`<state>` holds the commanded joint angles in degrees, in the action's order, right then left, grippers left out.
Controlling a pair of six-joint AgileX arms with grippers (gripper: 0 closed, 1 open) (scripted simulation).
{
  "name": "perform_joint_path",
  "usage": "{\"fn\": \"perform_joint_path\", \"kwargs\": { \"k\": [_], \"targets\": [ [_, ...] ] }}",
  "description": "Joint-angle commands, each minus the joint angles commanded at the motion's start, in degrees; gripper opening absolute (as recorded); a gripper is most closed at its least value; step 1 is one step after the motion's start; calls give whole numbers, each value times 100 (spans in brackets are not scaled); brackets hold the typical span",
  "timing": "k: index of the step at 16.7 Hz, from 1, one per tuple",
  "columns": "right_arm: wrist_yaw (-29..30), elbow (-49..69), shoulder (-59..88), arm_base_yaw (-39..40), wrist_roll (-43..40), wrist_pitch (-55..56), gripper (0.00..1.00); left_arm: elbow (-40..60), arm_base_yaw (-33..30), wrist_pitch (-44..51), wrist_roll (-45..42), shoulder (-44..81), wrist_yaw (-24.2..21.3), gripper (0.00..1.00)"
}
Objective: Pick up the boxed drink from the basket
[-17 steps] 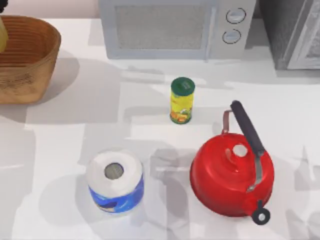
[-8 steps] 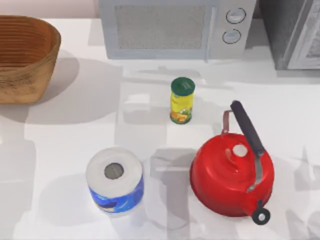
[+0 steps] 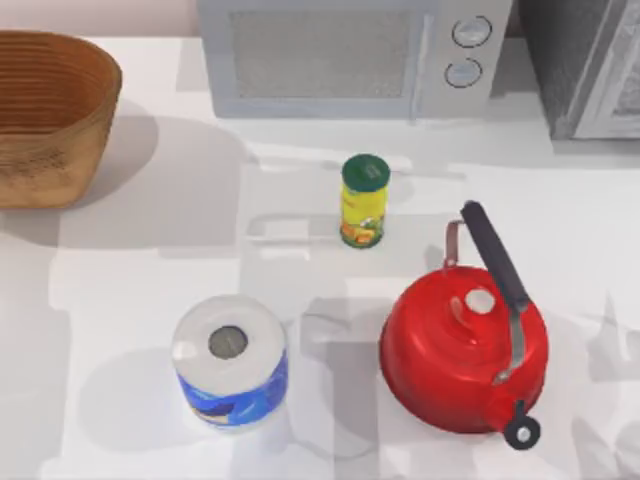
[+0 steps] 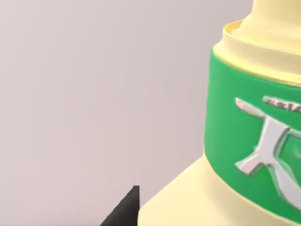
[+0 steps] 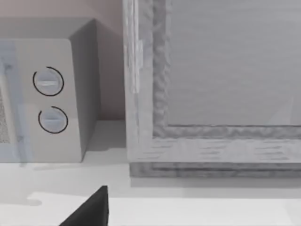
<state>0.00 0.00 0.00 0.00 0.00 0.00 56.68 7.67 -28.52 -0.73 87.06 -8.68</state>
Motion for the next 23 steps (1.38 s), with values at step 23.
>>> {"fn": "perform_joint_path", "kwargs": {
  "k": [23],
  "targets": [
    [0, 0, 0, 0, 0, 0, 100, -5668, -767, 2851, 73, -8706, 868, 0]
  ]
}}
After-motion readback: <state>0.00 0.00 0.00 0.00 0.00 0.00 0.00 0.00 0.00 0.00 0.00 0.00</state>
